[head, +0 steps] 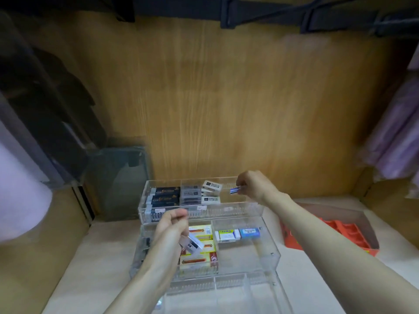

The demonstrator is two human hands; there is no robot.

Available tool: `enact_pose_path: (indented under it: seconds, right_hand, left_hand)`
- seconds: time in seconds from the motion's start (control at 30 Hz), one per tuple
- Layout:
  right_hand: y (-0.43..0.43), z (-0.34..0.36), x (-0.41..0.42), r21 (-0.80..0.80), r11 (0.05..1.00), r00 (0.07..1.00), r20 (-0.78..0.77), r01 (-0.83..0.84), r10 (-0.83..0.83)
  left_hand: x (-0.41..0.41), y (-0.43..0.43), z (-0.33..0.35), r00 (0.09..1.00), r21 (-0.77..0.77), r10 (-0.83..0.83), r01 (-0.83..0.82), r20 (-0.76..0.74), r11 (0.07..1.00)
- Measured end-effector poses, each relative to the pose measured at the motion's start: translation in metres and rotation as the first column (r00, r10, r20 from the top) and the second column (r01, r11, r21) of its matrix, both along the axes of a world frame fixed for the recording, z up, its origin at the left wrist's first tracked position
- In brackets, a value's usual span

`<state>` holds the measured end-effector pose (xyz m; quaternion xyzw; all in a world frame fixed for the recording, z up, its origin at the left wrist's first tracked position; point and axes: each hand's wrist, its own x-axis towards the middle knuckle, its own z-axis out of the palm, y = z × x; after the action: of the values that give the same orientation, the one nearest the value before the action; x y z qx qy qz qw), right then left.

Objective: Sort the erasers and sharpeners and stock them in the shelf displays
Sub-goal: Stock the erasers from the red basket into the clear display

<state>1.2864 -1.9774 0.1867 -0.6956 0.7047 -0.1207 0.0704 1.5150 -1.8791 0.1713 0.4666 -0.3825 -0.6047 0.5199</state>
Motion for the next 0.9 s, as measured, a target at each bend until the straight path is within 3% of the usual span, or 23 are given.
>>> enact_pose_path:
  seconds: [0.17,0.27,0.4,0.6,0.67,0.73,0.77,0.83,0.9]
  right_hand:
    - [-0.013,-0.008,0.007,0.003,1.000,0.997,-0.082,0.001,0.000]
    - [-0.009,-0.008,0.014,-0.070,0.998,0.976,-0.219,-0.001,-0.015]
    - [-0.011,-0.009,0.016,-0.115,0.993,0.880,-0.472,-0.001,-0.054]
    - [-0.013,-0.010,0.012,-0.099,0.992,0.881,-0.458,0.083,-0.120]
    - [-0.002,-0.003,0.018,-0.206,0.978,0.926,-0.359,0.042,-0.115]
    - [0.023,0.009,0.032,-0.389,0.921,0.997,-0.058,0.017,-0.042]
    - [0.041,0.014,0.043,-0.424,0.905,0.991,0.133,0.027,0.032]
    - [0.081,0.021,0.064,-0.378,0.925,0.889,0.438,0.047,0.134]
    - [0.120,0.015,0.081,-0.192,0.979,0.671,0.735,0.070,0.096]
  left_hand:
    - [0.007,-0.003,-0.021,0.995,-0.081,-0.094,0.097,0.039,0.992]
    - [0.009,-0.003,-0.025,0.998,-0.101,-0.064,0.067,0.028,0.993]
    - [0.005,0.000,-0.016,0.999,-0.104,0.026,-0.029,-0.036,0.994]
    - [0.007,0.003,-0.009,0.992,-0.048,0.080,-0.085,-0.098,0.995]
    - [0.007,0.004,-0.007,0.990,-0.032,0.078,-0.082,-0.117,0.996]
    - [0.007,0.005,-0.006,0.990,-0.036,0.080,-0.085,-0.116,0.996]
    - [0.008,0.005,-0.006,0.991,-0.041,0.079,-0.084,-0.112,0.996]
    - [0.009,0.008,-0.005,0.991,-0.036,0.081,-0.085,-0.104,0.996]
    - [0.010,0.011,-0.006,0.991,-0.004,0.092,-0.093,-0.101,0.996]
